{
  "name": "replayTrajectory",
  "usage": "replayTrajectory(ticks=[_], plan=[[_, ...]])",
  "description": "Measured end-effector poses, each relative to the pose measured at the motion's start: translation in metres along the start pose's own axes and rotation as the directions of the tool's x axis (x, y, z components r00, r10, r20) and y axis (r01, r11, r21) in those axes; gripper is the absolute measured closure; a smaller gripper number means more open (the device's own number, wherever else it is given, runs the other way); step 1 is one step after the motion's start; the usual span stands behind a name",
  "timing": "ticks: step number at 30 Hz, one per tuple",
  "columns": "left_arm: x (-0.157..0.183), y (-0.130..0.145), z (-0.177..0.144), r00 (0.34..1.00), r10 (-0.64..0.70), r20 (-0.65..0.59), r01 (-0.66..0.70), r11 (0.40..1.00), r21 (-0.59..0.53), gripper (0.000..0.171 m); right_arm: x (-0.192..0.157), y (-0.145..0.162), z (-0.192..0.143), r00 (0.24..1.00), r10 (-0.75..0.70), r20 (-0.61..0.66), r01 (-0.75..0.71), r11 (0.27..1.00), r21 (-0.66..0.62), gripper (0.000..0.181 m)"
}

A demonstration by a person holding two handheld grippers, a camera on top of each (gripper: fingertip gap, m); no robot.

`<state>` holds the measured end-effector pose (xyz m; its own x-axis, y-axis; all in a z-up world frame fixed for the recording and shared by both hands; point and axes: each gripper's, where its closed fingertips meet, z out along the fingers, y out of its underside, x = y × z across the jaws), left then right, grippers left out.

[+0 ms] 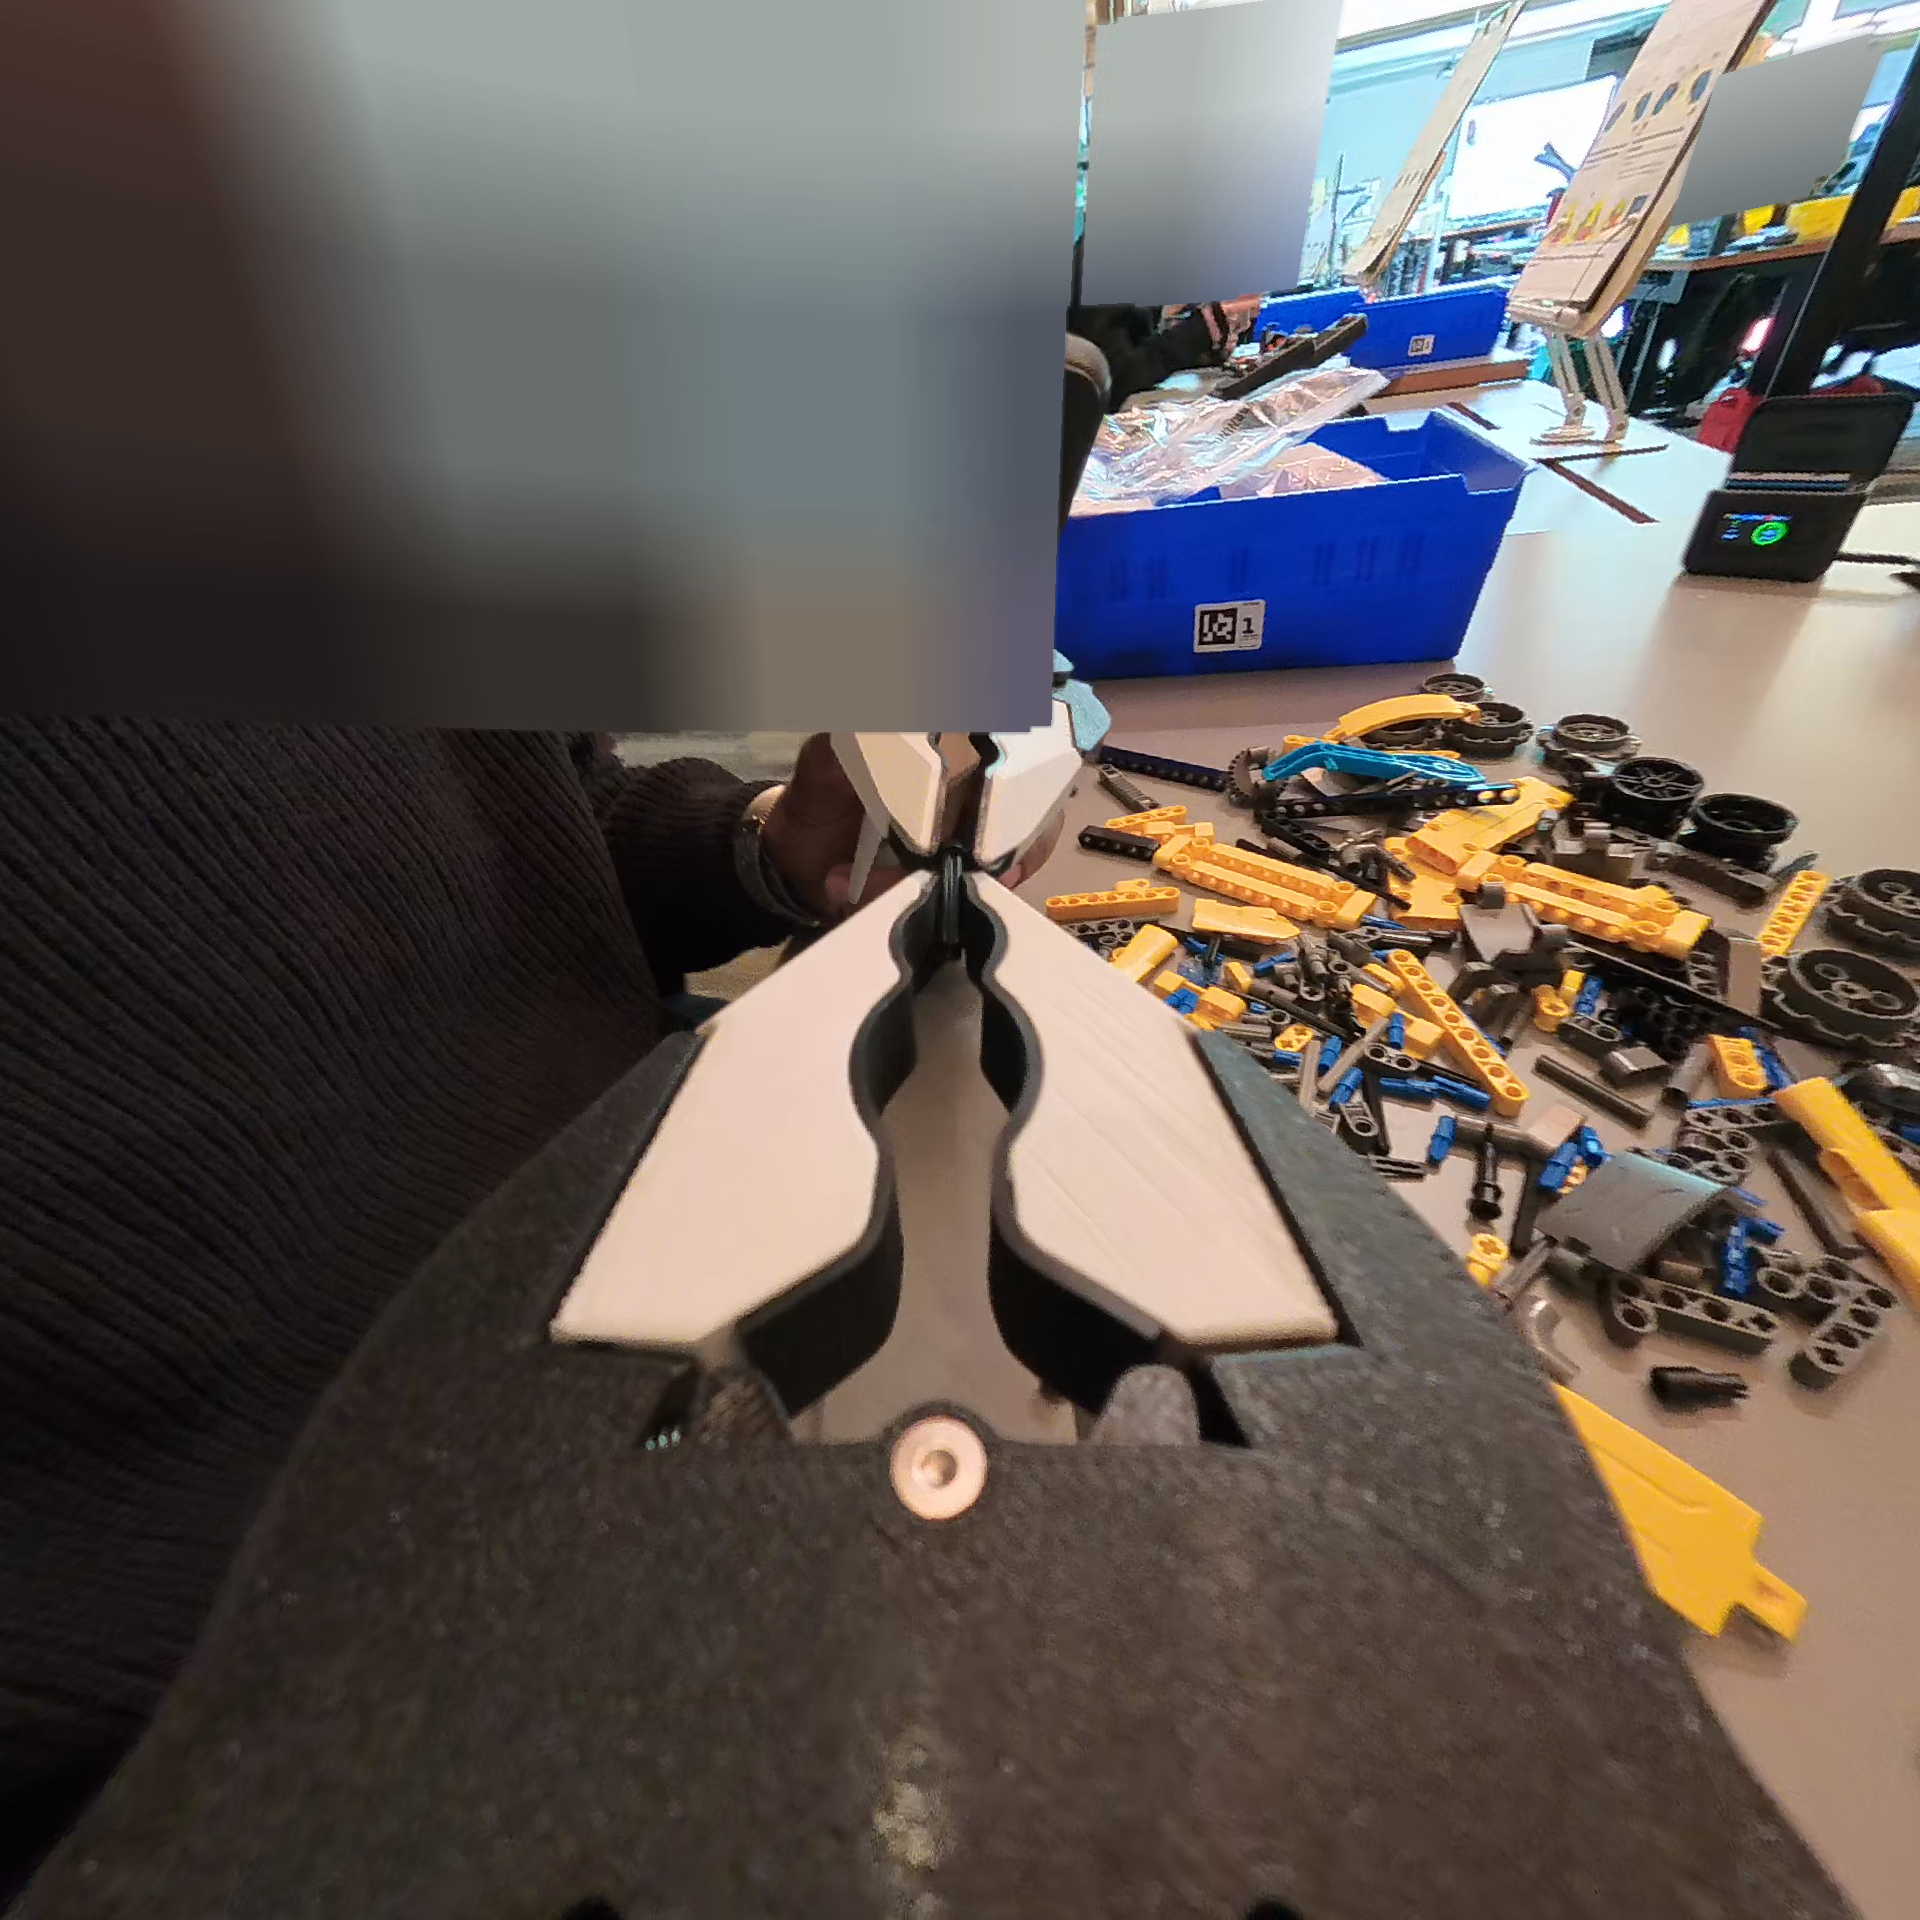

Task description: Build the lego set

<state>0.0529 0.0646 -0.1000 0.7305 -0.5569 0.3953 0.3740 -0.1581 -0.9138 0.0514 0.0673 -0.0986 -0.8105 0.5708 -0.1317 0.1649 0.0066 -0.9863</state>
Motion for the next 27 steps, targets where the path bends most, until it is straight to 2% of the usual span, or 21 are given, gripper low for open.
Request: replayTrajectory(ticks=[4, 9, 16, 19, 23, 27], plan=[[-0.003, 0.002, 0.0, 1.0, -0.006, 0.015, 0.006, 1.0, -0.014, 0.166, 0.002, 0.003, 0.001, 0.999, -0.036, -0.03, 0.035, 0.999, -0.032, 0.178], [-0.004, 0.008, 0.003, 0.998, 0.046, 0.045, -0.043, 0.997, -0.056, 0.166, 0.0, 0.011, 0.005, 1.0, 0.01, -0.016, -0.011, 0.997, -0.073, 0.178], [-0.004, 0.005, 0.001, 0.997, 0.06, 0.046, -0.058, 0.998, -0.039, 0.166, 0.002, 0.007, 0.006, 0.999, 0.047, -0.008, -0.047, 0.999, -0.026, 0.177], [-0.008, 0.008, 0.002, 0.994, 0.079, 0.075, -0.074, 0.995, -0.06, 0.166, 0.01, 0.008, 0.001, 0.998, 0.002, -0.06, -0.004, 0.999, -0.045, 0.164], [-0.01, 0.005, -0.001, 0.996, 0.055, 0.076, -0.052, 0.998, -0.04, 0.166, 0.013, 0.004, -0.01, 0.997, -0.012, -0.07, 0.009, 0.999, -0.032, 0.165], [-0.008, 0.002, -0.002, 0.997, 0.054, 0.062, -0.053, 0.998, -0.019, 0.166, 0.013, 0.005, -0.013, 0.998, 0.039, -0.041, -0.04, 0.999, -0.01, 0.166]])
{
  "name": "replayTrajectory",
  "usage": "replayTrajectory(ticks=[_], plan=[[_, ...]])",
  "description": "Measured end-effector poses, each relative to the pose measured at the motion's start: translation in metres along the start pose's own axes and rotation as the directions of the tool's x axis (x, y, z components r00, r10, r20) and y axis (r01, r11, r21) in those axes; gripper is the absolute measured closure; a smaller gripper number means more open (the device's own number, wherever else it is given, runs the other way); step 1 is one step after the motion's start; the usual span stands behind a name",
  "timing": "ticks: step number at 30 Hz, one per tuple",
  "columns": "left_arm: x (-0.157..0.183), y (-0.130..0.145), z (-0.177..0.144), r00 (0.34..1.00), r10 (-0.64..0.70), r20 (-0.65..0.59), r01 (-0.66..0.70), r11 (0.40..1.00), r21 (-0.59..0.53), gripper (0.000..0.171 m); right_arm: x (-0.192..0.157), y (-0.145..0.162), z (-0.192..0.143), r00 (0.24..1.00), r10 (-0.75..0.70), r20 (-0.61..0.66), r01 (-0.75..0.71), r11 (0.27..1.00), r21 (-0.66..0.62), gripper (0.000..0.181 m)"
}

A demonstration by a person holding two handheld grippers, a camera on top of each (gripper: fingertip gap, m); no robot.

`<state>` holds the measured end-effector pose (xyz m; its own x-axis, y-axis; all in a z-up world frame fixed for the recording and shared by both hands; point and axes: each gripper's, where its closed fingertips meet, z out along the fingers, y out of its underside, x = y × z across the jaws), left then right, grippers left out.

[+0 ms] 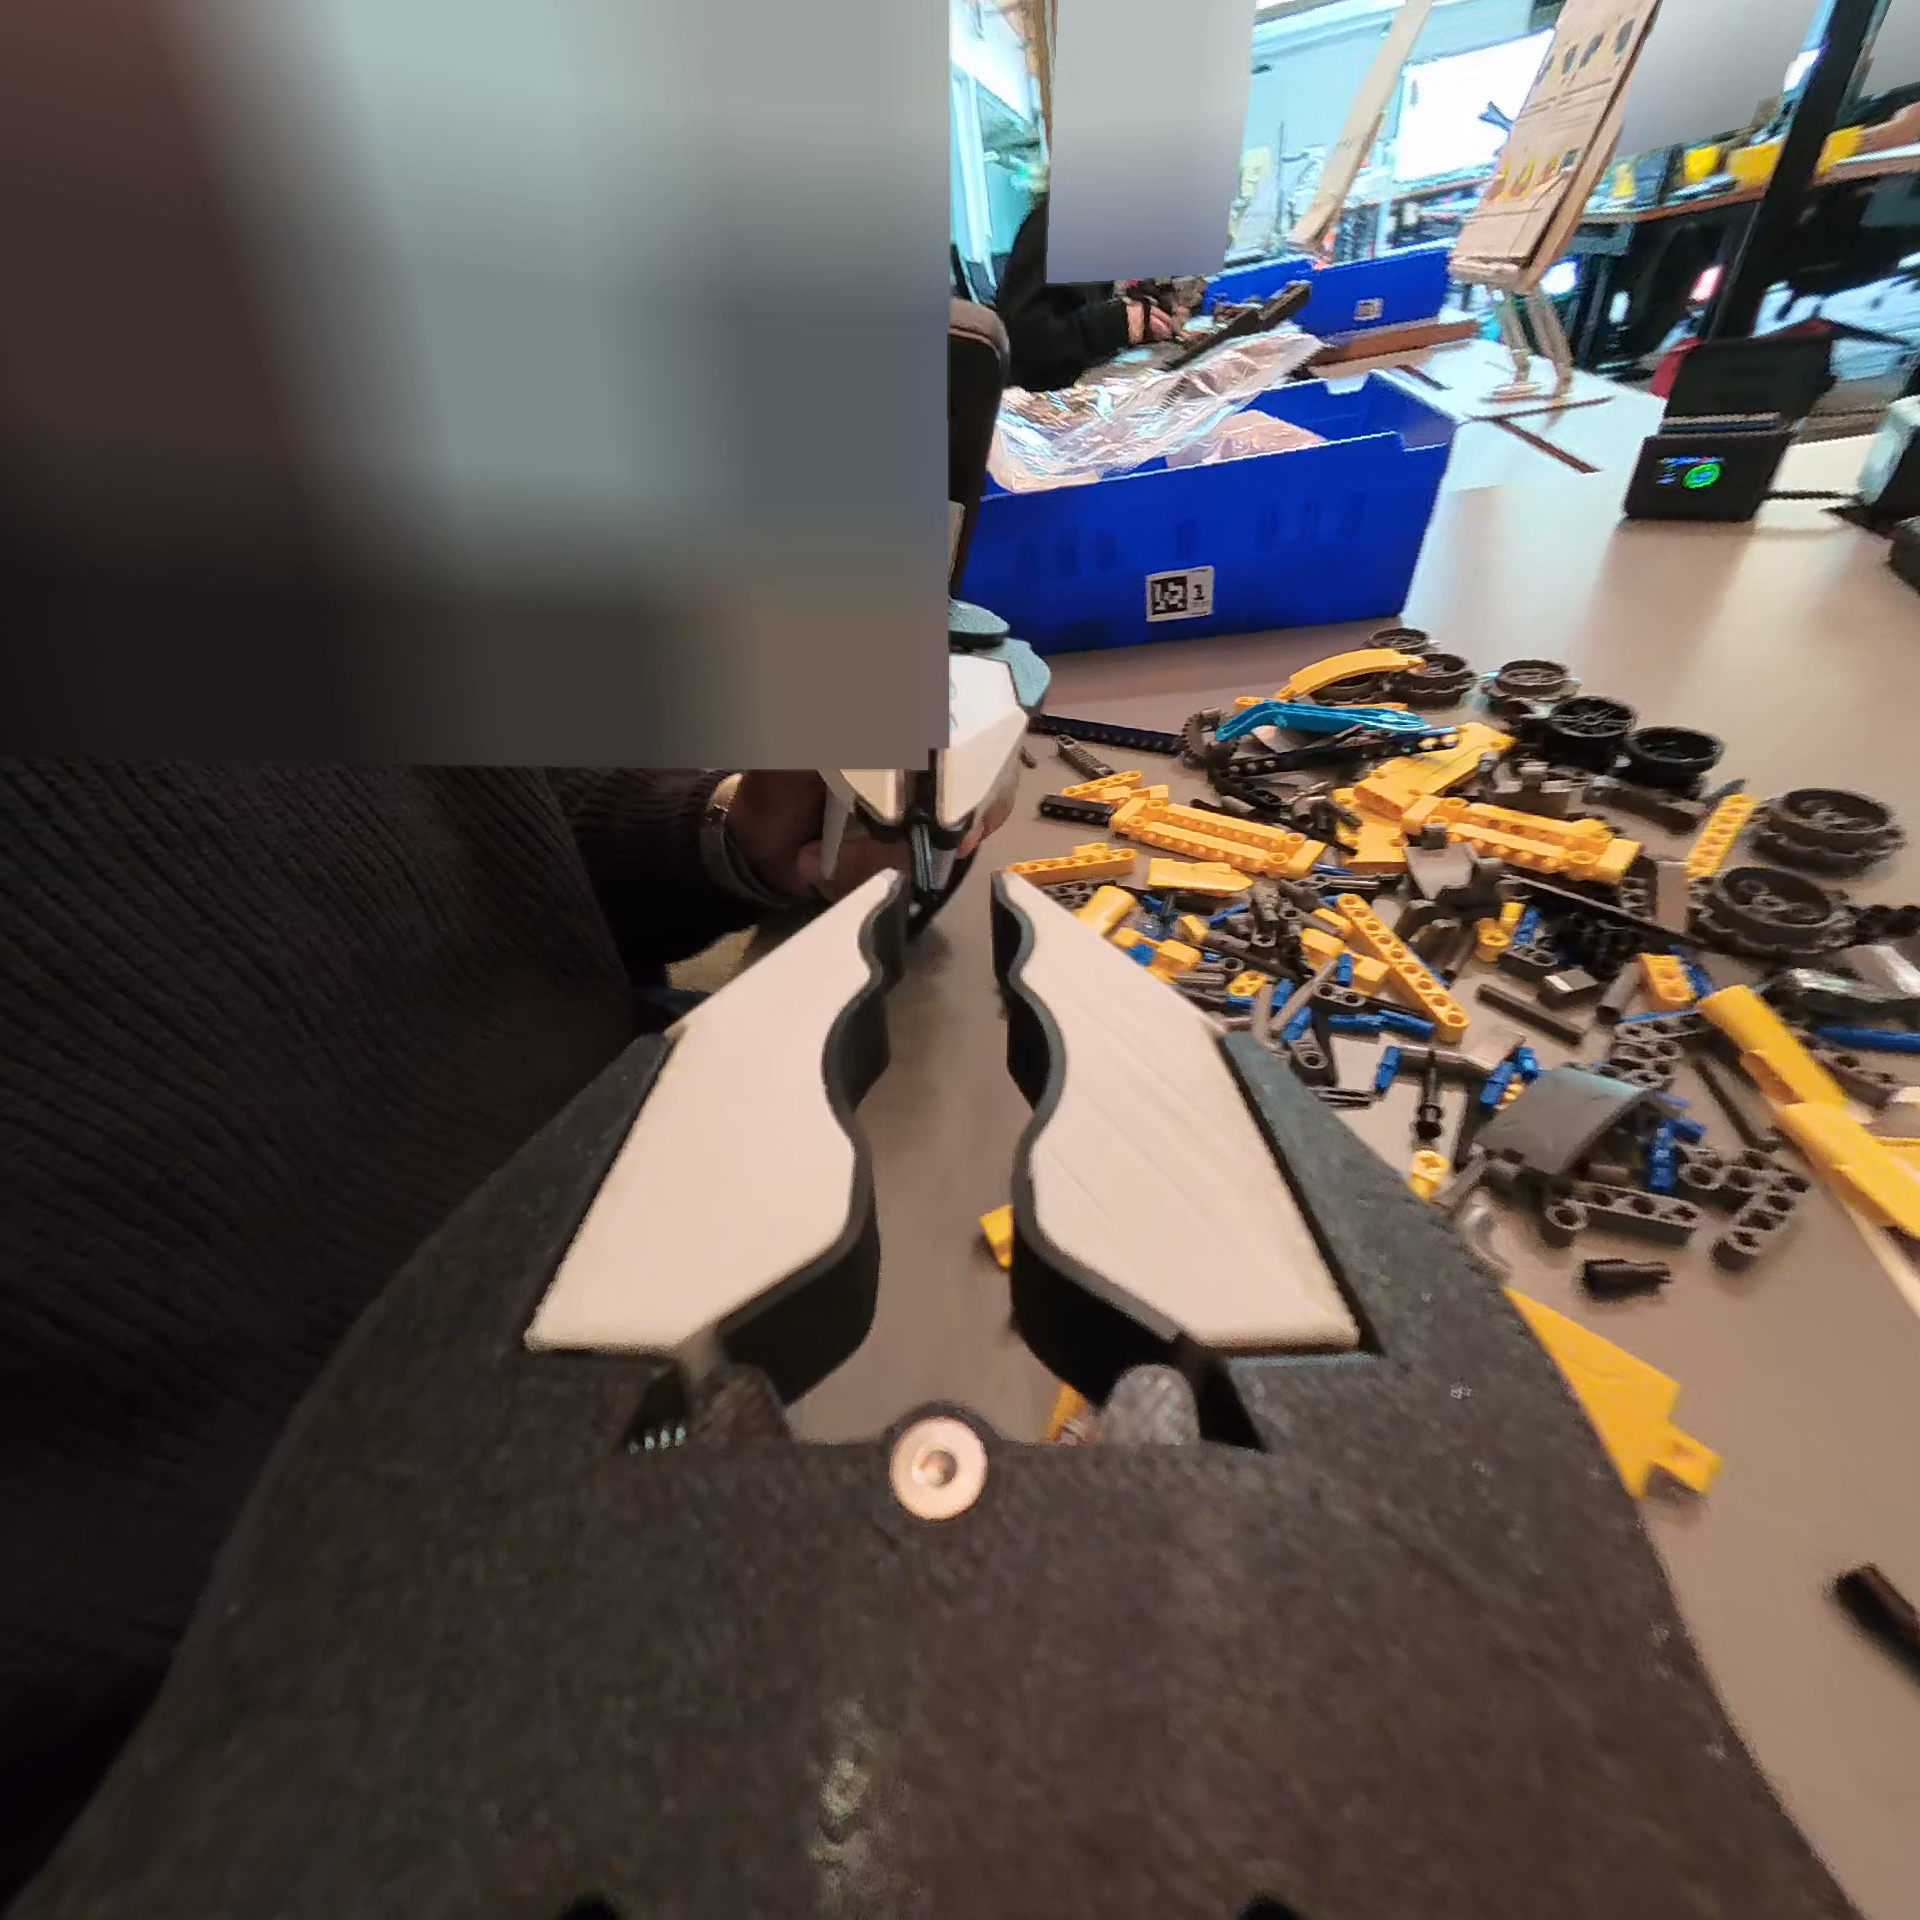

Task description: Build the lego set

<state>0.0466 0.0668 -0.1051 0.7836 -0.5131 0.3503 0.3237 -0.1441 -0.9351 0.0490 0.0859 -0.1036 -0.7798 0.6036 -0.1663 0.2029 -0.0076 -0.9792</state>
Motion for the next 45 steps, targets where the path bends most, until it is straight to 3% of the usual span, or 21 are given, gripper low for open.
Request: replayTrajectory(ticks=[6, 19, 24, 31, 38, 45], plan=[[0.0, 0.003, 0.002, 1.0, 0.014, 0.01, -0.014, 1.0, -0.017, 0.165, -0.005, 0.004, 0.004, 0.999, 0.005, 0.036, -0.005, 1.0, -0.011, 0.176], [-0.003, 0.0, 0.0, 1.0, 0.017, 0.02, -0.017, 1.0, -0.003, 0.165, -0.004, 0.003, 0.006, 0.996, 0.078, 0.049, -0.079, 0.997, 0.02, 0.177], [-0.03, -0.012, -0.016, 0.98, 0.032, 0.198, -0.044, 0.997, 0.06, 0.166, 0.022, -0.004, 0.0, 0.991, 0.05, -0.128, -0.041, 0.996, 0.074, 0.165], [-0.039, -0.022, -0.027, 0.973, -0.015, 0.232, -0.017, 0.991, 0.132, 0.165, 0.053, -0.021, -0.031, 0.953, 0.146, -0.266, -0.089, 0.973, 0.215, 0.165], [-0.039, -0.024, -0.028, 0.973, -0.021, 0.229, -0.014, 0.989, 0.15, 0.165, 0.059, -0.035, -0.05, 0.941, 0.294, -0.169, -0.215, 0.903, 0.371, 0.165], [-0.038, -0.024, -0.028, 0.974, -0.021, 0.225, -0.014, 0.988, 0.153, 0.165, 0.06, -0.035, -0.052, 0.943, 0.251, -0.219, -0.167, 0.924, 0.343, 0.165]])
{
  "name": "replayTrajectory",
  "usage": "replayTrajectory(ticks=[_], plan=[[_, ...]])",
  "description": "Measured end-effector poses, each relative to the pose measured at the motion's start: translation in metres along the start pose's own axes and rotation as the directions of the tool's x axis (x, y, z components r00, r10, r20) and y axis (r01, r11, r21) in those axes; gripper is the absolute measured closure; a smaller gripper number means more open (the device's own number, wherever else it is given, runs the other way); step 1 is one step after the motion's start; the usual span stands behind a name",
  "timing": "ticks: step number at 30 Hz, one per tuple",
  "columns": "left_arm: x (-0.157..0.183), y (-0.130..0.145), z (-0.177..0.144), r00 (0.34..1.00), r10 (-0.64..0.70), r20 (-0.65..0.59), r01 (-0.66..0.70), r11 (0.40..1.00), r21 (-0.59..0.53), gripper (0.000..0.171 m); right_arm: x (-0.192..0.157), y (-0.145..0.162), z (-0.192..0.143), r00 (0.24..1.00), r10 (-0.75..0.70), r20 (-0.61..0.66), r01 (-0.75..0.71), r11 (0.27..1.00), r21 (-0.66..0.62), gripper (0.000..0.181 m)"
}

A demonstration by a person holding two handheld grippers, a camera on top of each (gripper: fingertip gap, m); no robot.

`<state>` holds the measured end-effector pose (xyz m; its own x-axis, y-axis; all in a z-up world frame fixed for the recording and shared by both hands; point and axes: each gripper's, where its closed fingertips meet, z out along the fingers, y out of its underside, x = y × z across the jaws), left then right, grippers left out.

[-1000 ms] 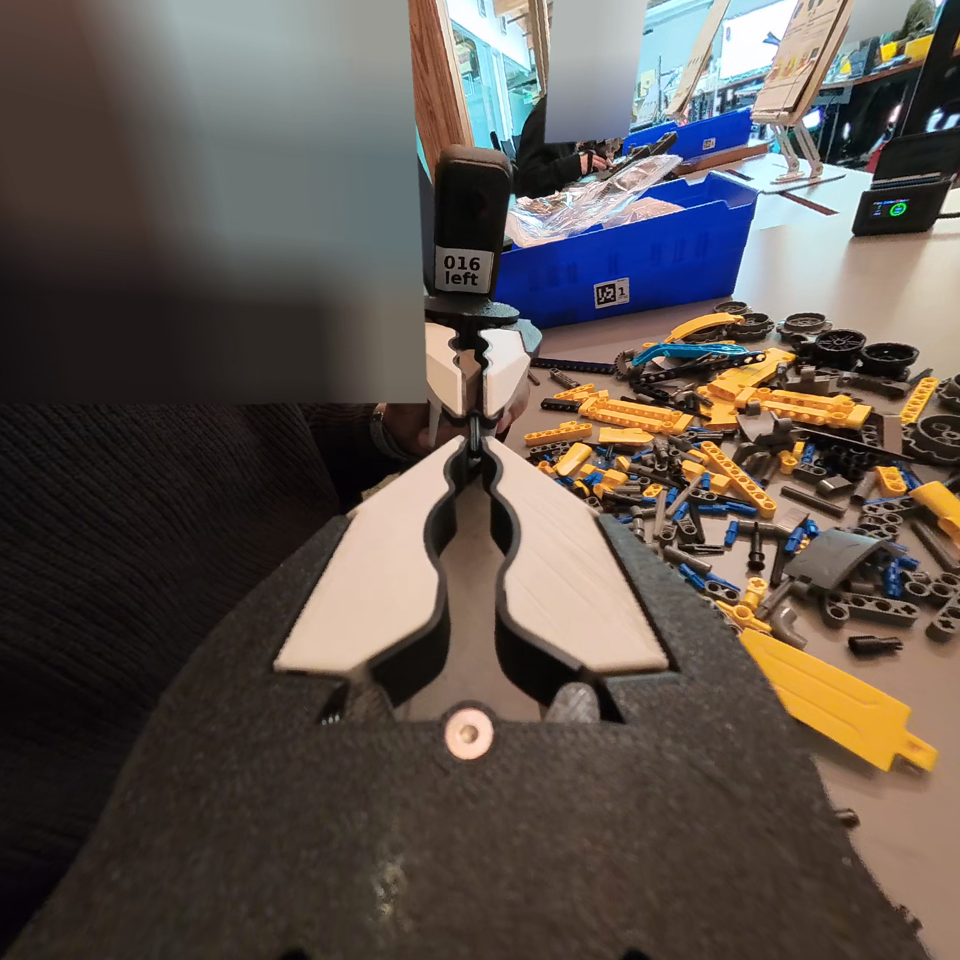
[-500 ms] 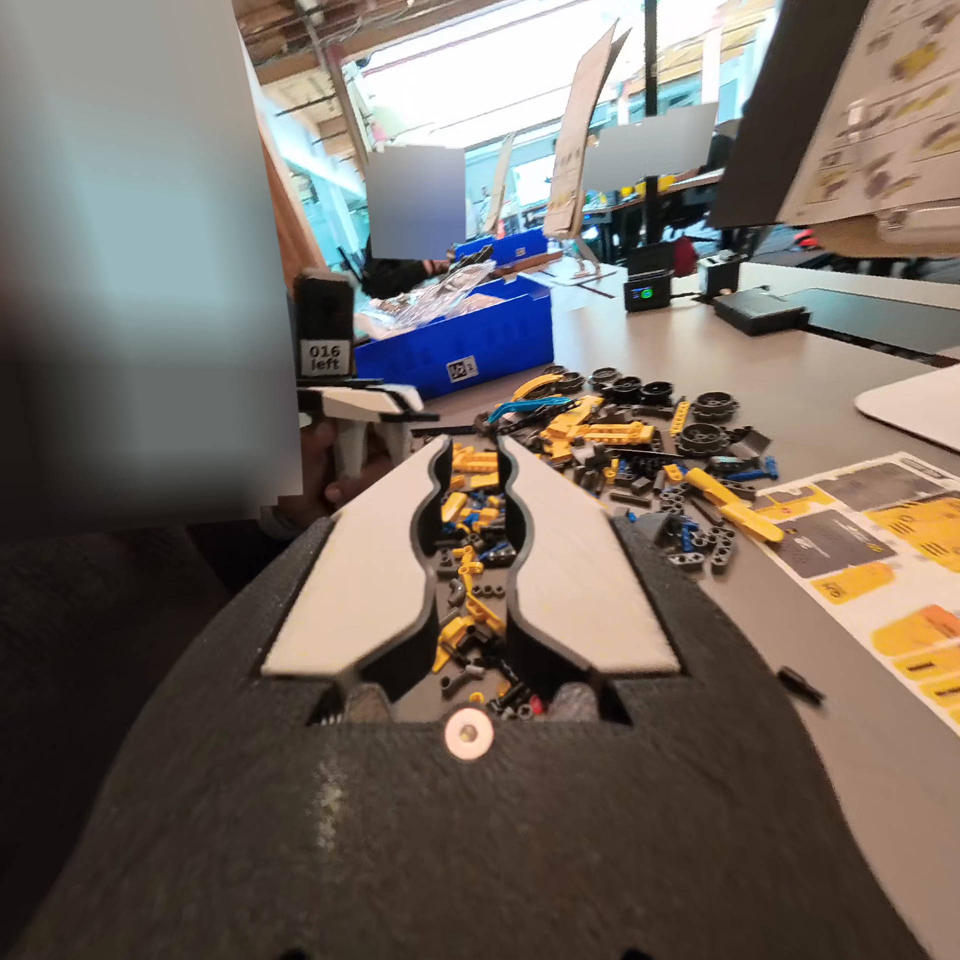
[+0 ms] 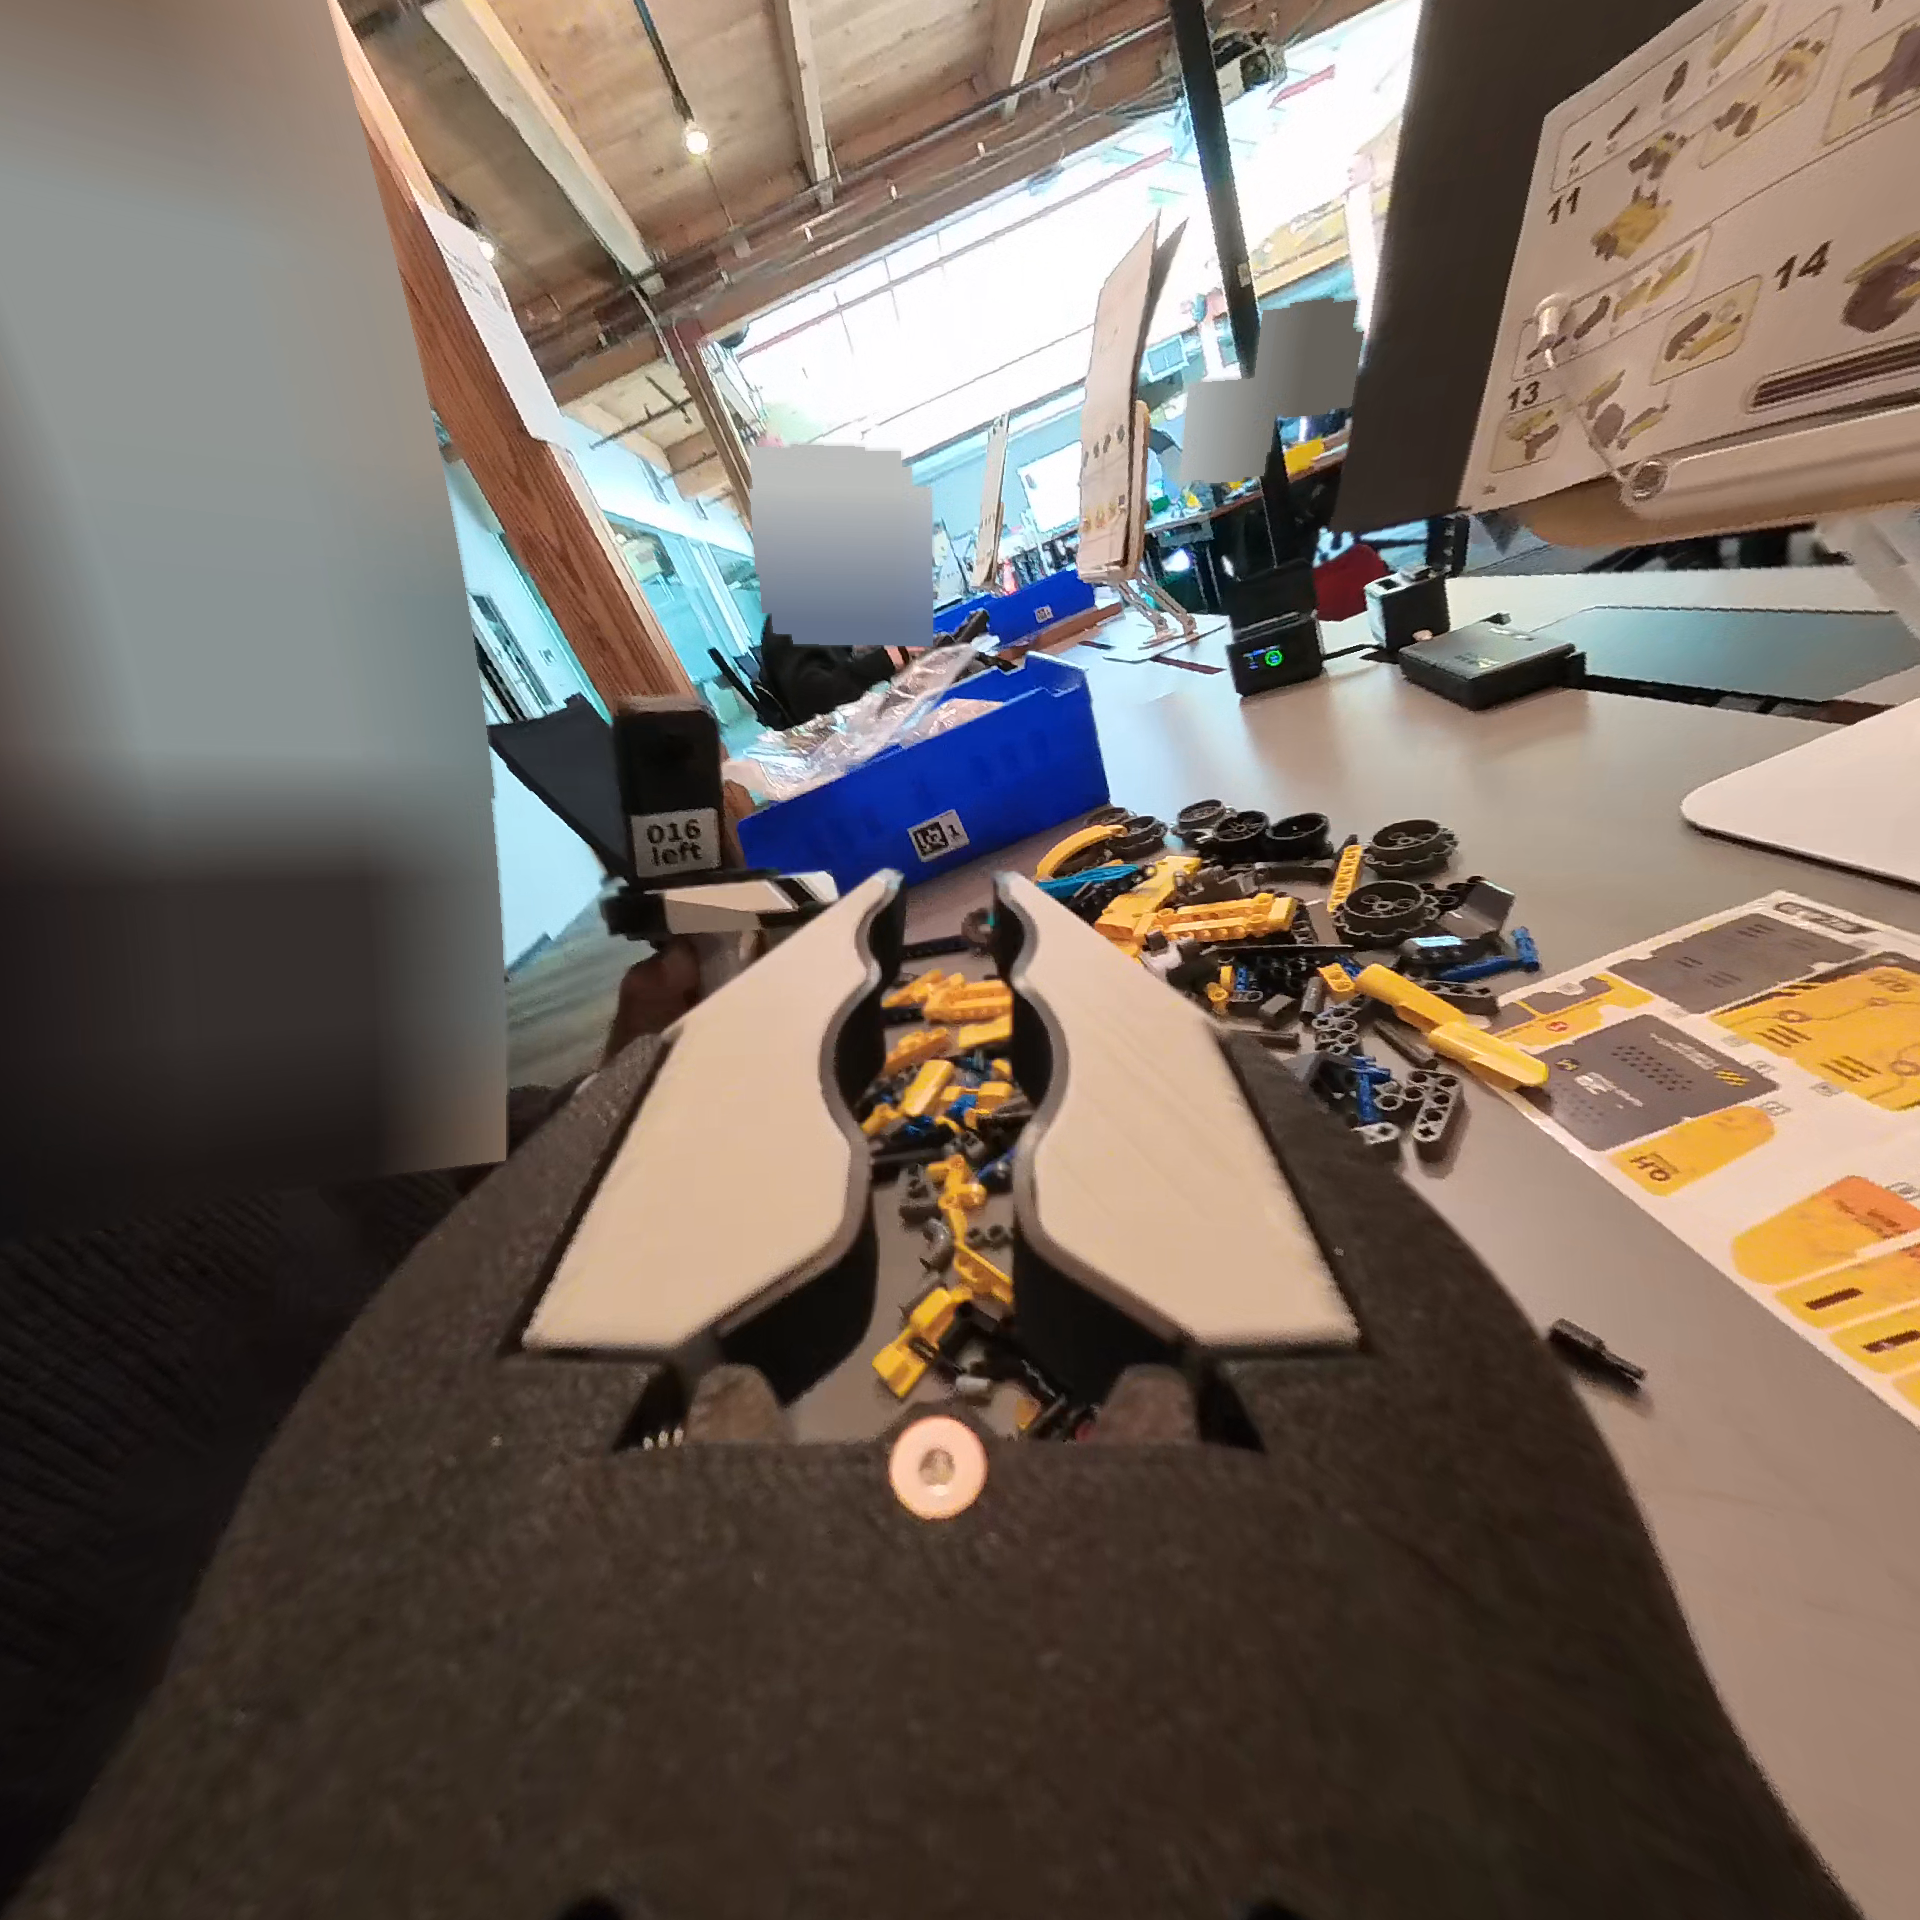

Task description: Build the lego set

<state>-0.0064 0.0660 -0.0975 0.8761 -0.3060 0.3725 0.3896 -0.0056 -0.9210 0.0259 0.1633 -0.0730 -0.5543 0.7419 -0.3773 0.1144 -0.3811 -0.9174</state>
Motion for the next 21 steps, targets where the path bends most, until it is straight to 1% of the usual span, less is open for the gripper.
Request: replayTrajectory(ticks=[7, 13, 21], plan=[[0.0, -0.001, 0.0, 1.0, -0.007, -0.005, 0.007, 1.0, 0.006, 0.165, -0.003, 0.008, 0.003, 0.984, -0.167, -0.065, 0.16, 0.983, -0.094, 0.165], [-0.001, 0.0, 0.0, 1.0, -0.013, -0.006, 0.013, 1.0, 0.004, 0.165, -0.008, -0.006, -0.003, 0.989, -0.138, -0.052, 0.136, 0.99, -0.027, 0.165], [-0.001, 0.0, 0.0, 1.0, -0.023, -0.01, 0.023, 1.0, 0.006, 0.165, -0.005, -0.011, -0.009, 0.981, -0.172, -0.085, 0.169, 0.985, -0.04, 0.165]])
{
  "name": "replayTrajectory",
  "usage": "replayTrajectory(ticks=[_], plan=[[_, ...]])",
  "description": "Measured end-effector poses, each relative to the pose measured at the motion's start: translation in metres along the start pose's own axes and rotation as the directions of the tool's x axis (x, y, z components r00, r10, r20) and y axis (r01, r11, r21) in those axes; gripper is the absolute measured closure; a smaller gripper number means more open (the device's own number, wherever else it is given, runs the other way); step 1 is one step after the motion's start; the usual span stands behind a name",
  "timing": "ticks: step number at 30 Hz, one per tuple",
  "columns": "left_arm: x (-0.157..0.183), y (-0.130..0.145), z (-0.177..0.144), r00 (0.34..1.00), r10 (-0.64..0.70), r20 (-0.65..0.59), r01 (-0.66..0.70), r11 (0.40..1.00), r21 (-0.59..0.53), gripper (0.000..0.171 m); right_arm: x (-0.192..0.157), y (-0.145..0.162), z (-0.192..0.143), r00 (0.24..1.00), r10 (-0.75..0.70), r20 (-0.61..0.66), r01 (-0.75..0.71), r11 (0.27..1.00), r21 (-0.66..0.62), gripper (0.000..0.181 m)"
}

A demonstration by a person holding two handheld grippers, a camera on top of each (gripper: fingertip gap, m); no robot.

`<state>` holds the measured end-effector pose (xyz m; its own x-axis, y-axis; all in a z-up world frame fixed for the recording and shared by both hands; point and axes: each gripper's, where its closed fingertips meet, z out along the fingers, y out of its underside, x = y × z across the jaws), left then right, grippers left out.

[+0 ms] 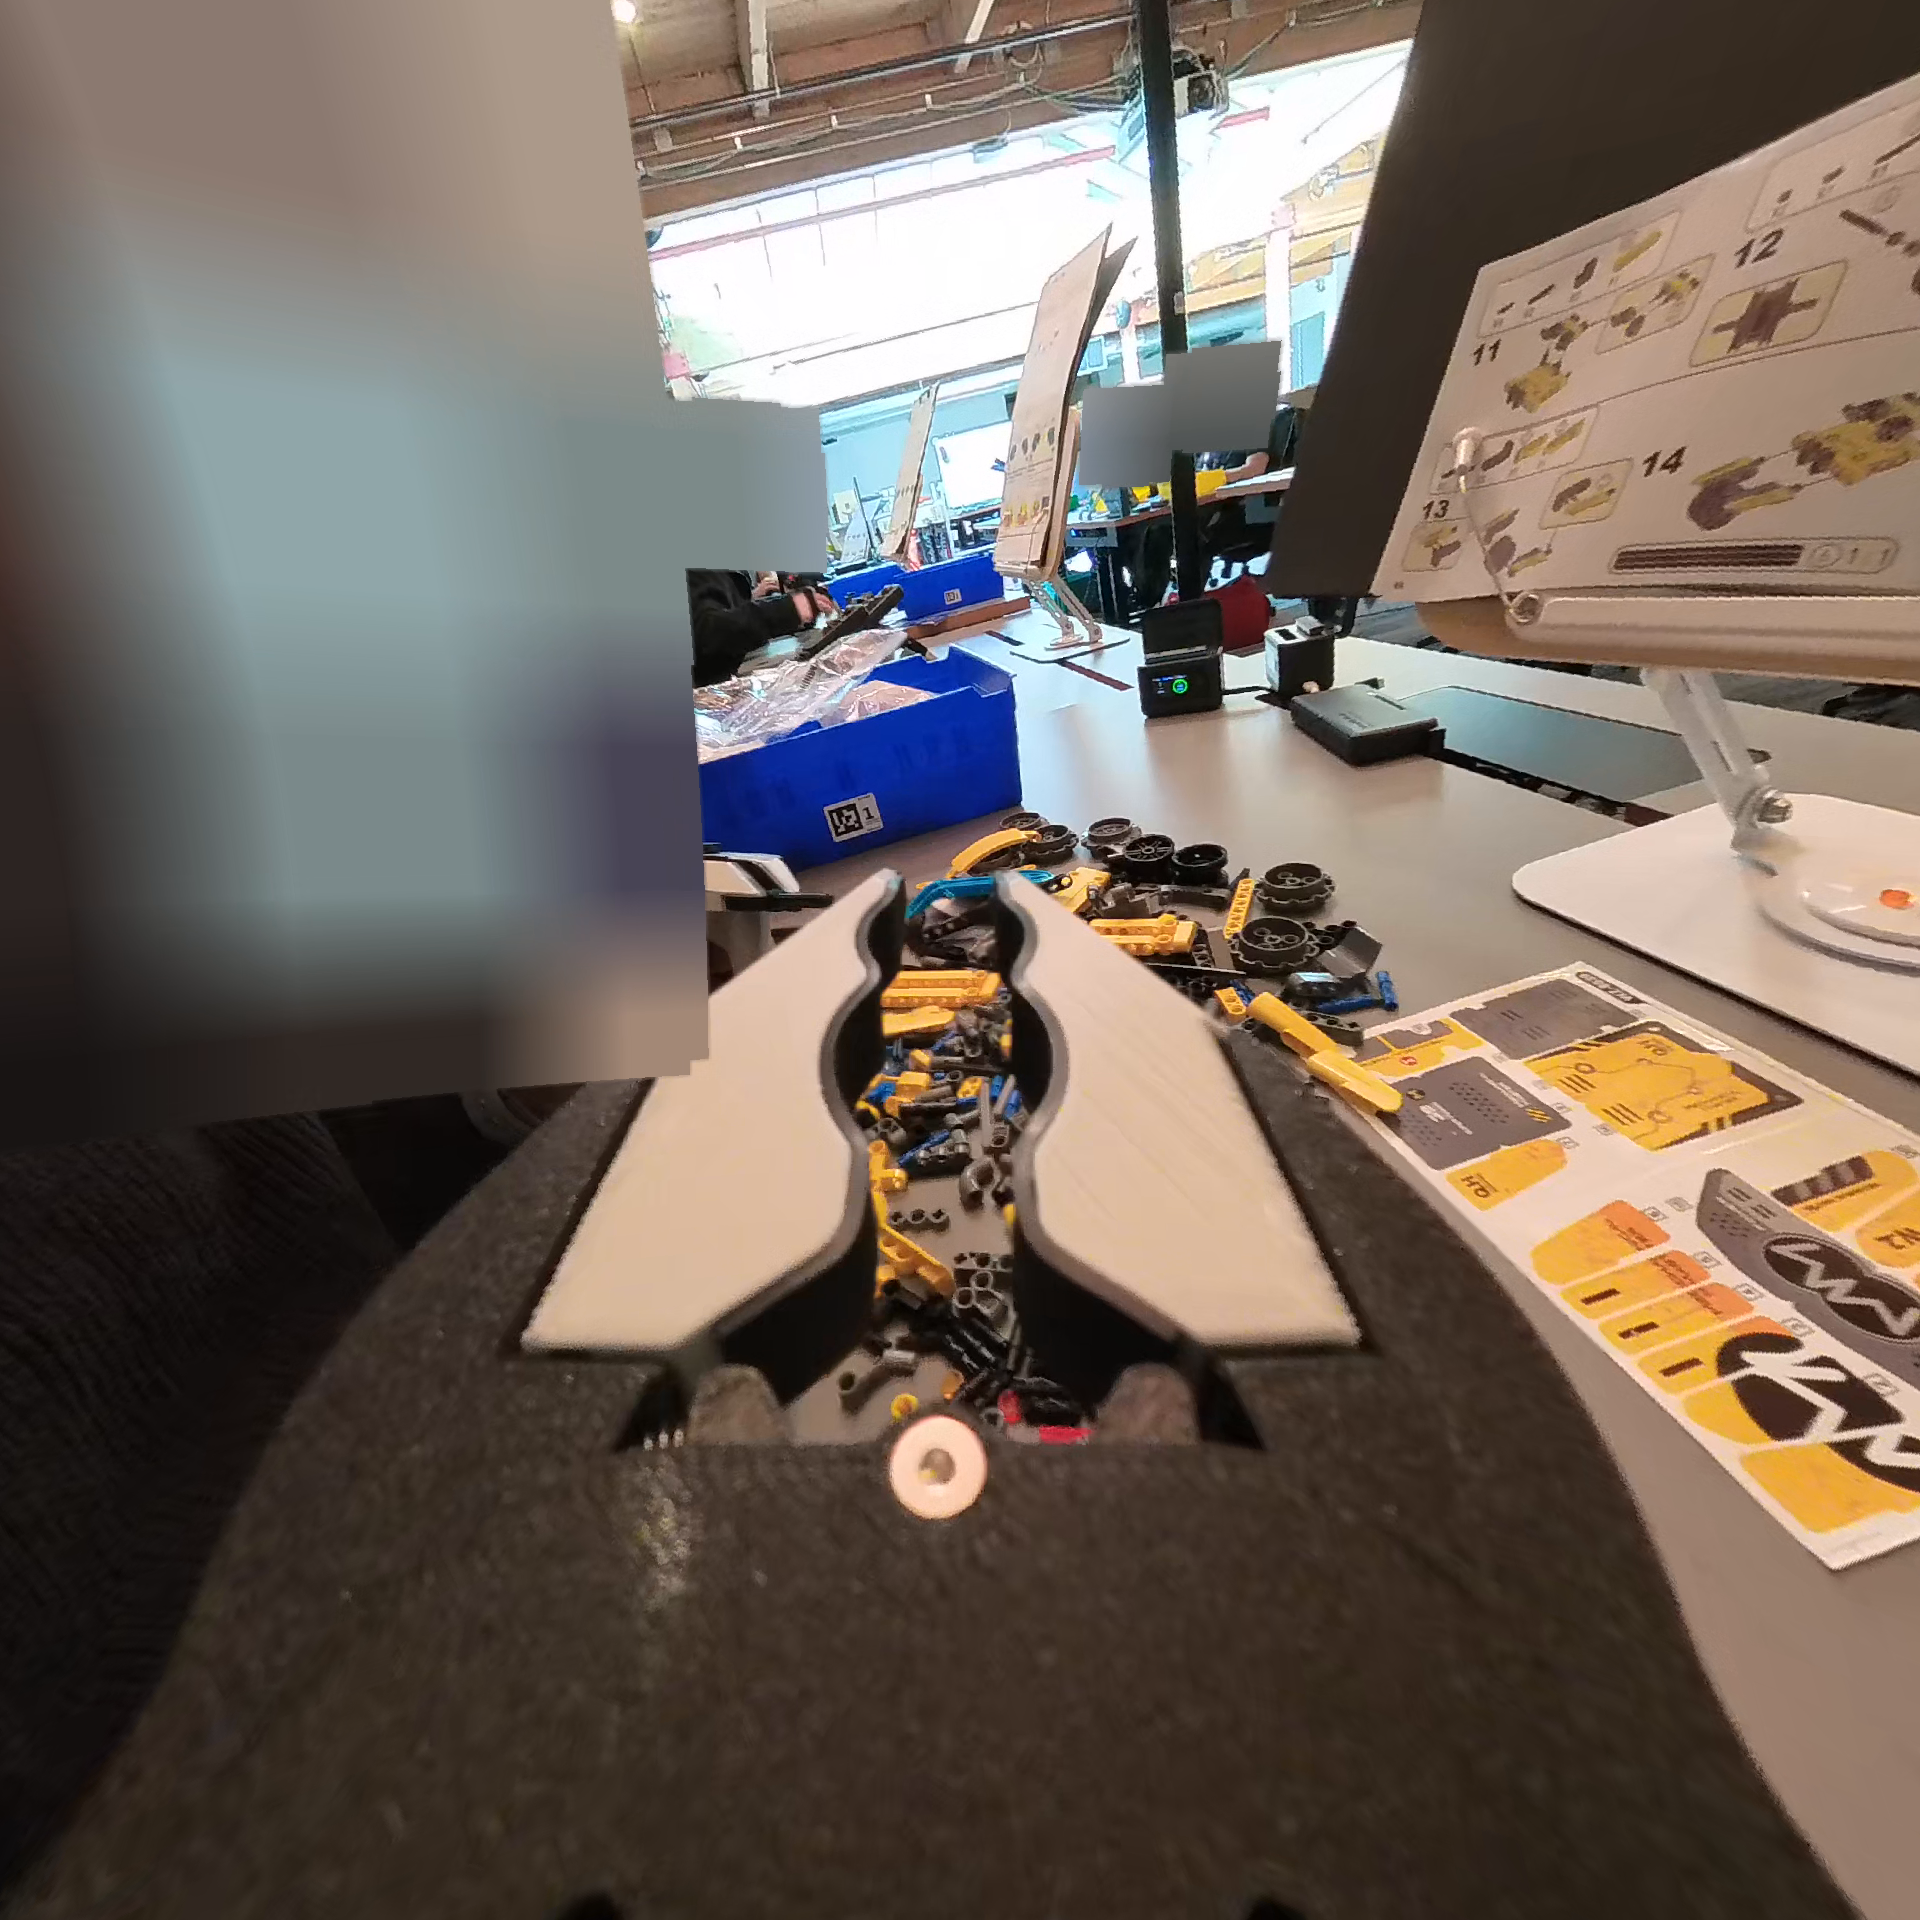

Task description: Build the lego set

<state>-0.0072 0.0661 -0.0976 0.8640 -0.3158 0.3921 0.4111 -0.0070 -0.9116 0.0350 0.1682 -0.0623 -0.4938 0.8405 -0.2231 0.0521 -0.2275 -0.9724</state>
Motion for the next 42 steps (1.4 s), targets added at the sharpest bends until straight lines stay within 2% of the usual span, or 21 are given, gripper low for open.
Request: replayTrajectory(ticks=[18, 23, 29, 32, 39, 42], plan=[[-0.004, -0.001, 0.001, 1.0, -0.009, 0.014, 0.009, 1.0, 0.001, 0.165, 0.001, 0.017, 0.001, 1.0, -0.019, -0.016, 0.018, 0.995, -0.098, 0.165], [-0.014, -0.009, 0.0, 0.996, 0.046, 0.072, -0.045, 0.999, -0.021, 0.165, 0.012, 0.02, -0.003, 0.995, -0.035, -0.089, 0.023, 0.99, -0.136, 0.166], [-0.038, -0.014, -0.007, 0.984, 0.095, 0.152, -0.088, 0.995, -0.05, 0.165, 0.013, 0.022, -0.006, 0.996, 0.0, -0.088, -0.012, 0.991, -0.135, 0.165], [-0.038, -0.013, -0.008, 0.99, 0.052, 0.133, -0.047, 0.998, -0.036, 0.165, 0.01, 0.031, -0.002, 0.997, 0.049, -0.059, -0.058, 0.984, -0.169, 0.165], [-0.037, -0.008, -0.006, 0.987, 0.083, 0.139, -0.074, 0.995, -0.066, 0.165, 0.003, 0.066, 0.008, 0.982, 0.188, 0.032, -0.17, 0.941, -0.292, 0.166], [-0.036, -0.005, -0.005, 0.987, 0.087, 0.134, -0.077, 0.994, -0.079, 0.165, 0.003, 0.077, 0.011, 0.982, 0.186, 0.036, -0.165, 0.932, -0.324, 0.166]])
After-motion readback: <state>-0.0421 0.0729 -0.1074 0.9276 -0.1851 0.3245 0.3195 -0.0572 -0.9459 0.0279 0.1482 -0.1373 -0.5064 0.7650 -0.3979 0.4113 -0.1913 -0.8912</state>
